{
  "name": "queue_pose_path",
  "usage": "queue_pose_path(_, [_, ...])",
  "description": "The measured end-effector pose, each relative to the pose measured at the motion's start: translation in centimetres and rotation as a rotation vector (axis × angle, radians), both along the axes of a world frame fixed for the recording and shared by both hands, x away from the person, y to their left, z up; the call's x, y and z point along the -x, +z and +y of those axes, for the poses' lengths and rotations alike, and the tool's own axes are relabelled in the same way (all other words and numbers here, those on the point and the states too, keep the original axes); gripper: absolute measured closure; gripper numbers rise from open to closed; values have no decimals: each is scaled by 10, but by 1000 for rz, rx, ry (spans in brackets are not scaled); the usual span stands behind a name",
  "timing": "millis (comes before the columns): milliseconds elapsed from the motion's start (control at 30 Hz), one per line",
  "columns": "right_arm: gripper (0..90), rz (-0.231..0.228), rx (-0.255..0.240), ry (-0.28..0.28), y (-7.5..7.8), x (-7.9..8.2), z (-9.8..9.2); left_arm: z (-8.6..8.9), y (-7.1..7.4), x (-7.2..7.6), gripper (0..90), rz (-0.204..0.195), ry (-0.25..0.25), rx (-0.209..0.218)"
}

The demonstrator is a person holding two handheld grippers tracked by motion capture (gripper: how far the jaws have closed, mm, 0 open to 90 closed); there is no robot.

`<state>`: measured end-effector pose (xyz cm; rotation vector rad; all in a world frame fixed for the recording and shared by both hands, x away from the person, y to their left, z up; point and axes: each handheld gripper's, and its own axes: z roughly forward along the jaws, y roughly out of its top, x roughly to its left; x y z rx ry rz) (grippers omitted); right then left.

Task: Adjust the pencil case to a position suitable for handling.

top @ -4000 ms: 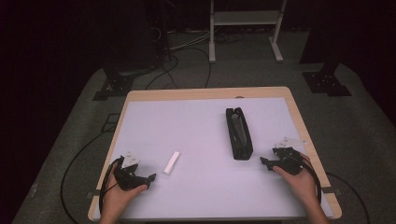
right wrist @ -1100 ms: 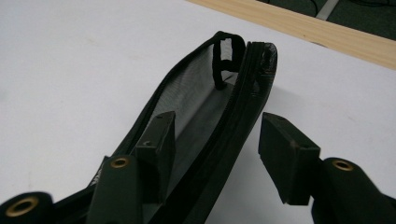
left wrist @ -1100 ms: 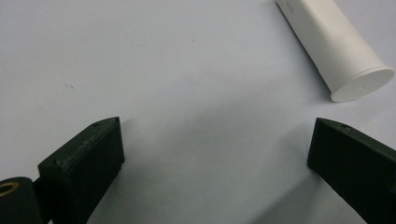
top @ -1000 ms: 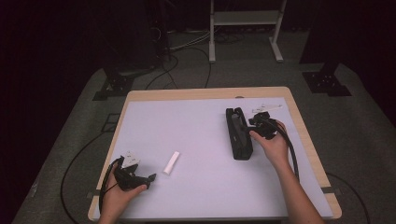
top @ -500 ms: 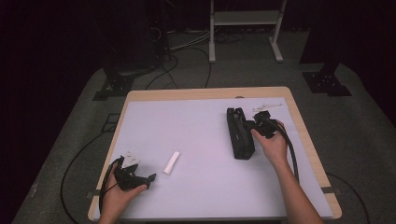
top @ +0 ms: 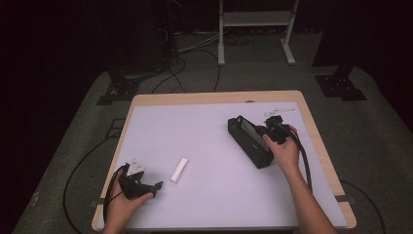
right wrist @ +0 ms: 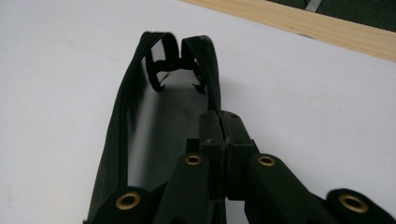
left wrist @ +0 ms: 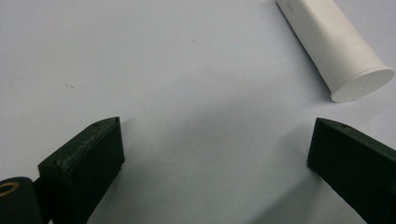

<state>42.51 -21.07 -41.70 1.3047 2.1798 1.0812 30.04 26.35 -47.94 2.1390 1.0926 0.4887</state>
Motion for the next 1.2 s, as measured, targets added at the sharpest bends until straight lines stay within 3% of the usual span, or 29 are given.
queue_pose_path(267, [882,-19,-18,22,7,7,0,0,0,0,27,0,0,-1])
queue_pose_path(567, [881,-50,-22,93,17,19,4,0,0,0,27,0,0,-1])
queue_pose_path(1200, [882,-31,-24,238,18,44,23,0,0,0,27,-1,2,2])
